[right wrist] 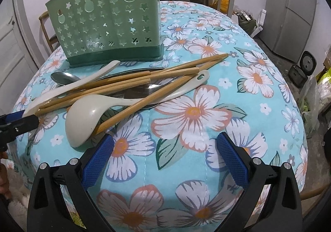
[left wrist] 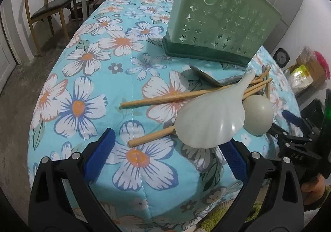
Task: Organize utensils
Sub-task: 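Move the left tool to the white rice paddle and grasp its handle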
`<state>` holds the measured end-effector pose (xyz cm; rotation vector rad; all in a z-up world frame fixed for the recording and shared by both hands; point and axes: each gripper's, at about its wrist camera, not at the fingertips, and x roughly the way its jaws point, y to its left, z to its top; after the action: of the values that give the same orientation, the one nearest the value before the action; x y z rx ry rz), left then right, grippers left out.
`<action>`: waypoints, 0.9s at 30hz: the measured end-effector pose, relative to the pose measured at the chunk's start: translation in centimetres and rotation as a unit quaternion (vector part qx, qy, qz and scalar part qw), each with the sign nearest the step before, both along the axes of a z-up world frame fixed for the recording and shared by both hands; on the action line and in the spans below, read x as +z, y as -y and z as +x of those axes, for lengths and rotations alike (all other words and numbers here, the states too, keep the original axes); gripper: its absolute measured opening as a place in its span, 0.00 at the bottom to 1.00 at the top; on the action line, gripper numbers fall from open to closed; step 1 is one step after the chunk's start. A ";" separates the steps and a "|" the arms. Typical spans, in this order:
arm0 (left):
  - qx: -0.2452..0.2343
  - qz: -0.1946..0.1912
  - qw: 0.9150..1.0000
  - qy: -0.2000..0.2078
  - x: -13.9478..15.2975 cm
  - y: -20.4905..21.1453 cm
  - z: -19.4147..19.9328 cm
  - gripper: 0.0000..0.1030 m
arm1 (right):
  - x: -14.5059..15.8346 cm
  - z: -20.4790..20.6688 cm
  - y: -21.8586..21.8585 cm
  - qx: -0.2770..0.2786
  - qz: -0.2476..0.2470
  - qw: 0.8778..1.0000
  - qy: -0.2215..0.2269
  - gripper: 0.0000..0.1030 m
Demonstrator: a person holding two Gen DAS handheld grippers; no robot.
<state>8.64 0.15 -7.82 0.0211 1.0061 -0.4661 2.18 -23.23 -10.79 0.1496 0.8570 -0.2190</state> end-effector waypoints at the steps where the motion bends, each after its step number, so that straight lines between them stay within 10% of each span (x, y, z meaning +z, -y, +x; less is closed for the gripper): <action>1: -0.001 0.011 1.000 0.001 0.0 0.3 0.0 0.92 | 0.0 -0.2 0.0 0.000 0.001 1.000 0.004 0.95; 9: -0.007 0.034 0.999 0.006 0.5 0.8 -0.2 0.92 | 0.0 -0.4 0.1 0.007 0.004 1.000 0.010 0.95; 19: -0.096 0.079 0.982 0.144 3.2 1.9 -3.3 0.90 | 0.1 0.0 0.4 0.010 0.012 1.000 -0.012 0.95; 27: -0.147 0.109 0.970 0.163 1.7 2.9 -4.3 0.52 | 0.2 0.5 0.5 0.006 0.012 1.000 -0.022 0.95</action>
<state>4.32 -2.77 -6.11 0.4366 0.7270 -0.5992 2.72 -23.70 -10.63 0.1615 0.9049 -0.2012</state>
